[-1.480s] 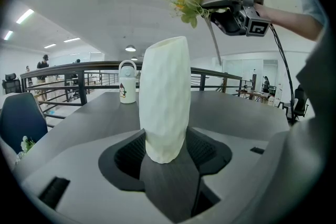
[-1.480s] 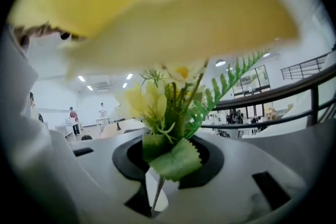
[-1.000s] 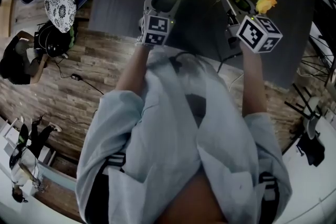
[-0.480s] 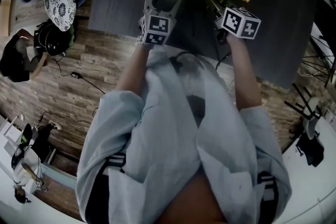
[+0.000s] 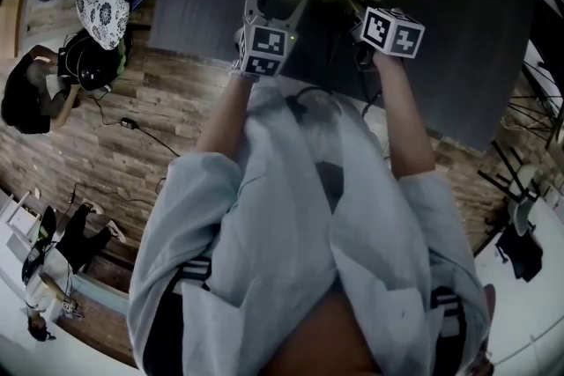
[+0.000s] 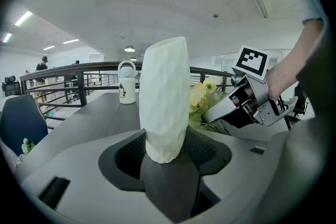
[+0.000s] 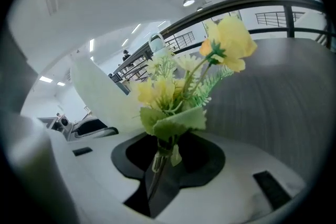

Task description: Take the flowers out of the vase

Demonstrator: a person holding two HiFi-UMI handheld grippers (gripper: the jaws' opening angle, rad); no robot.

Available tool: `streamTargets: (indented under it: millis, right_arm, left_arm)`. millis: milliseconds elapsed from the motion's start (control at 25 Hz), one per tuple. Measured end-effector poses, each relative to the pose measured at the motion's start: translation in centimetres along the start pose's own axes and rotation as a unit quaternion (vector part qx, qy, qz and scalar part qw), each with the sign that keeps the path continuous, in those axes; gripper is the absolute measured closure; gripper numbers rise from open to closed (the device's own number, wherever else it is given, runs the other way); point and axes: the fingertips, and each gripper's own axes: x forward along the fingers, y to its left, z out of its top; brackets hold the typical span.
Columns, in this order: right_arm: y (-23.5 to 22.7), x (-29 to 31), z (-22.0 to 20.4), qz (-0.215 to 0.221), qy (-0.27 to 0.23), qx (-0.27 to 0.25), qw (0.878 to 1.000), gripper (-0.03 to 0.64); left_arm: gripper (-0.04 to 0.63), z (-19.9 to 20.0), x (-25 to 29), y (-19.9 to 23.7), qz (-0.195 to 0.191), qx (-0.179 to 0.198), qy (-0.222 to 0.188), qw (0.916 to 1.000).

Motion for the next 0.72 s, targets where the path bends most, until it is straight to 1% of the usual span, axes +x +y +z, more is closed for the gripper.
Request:
streamTargets:
  millis: [240,440,720]
  right_arm:
    - [-1.1,0.2,-0.5,-0.024,-0.006,-0.025,0.999,0.433]
    - [-2.0,-0.5,-0.7,-0.043,-0.014,-0.030,0.999,0.343]
    - [-2.2,-2.1,-1.5,-0.036,-0.017,-0.030,0.999,0.324]
  left_arm:
    - [0.356,0.1,0.1,-0.2,-0.001,-0.001,-0.001,1.0000]
    - [0.356,0.2,0.1,-0.2,0.000,-0.002,-0.003,1.0000]
    - [0.353,0.3,0.0,-0.2,0.001,-0.006,-0.003,1.0000]
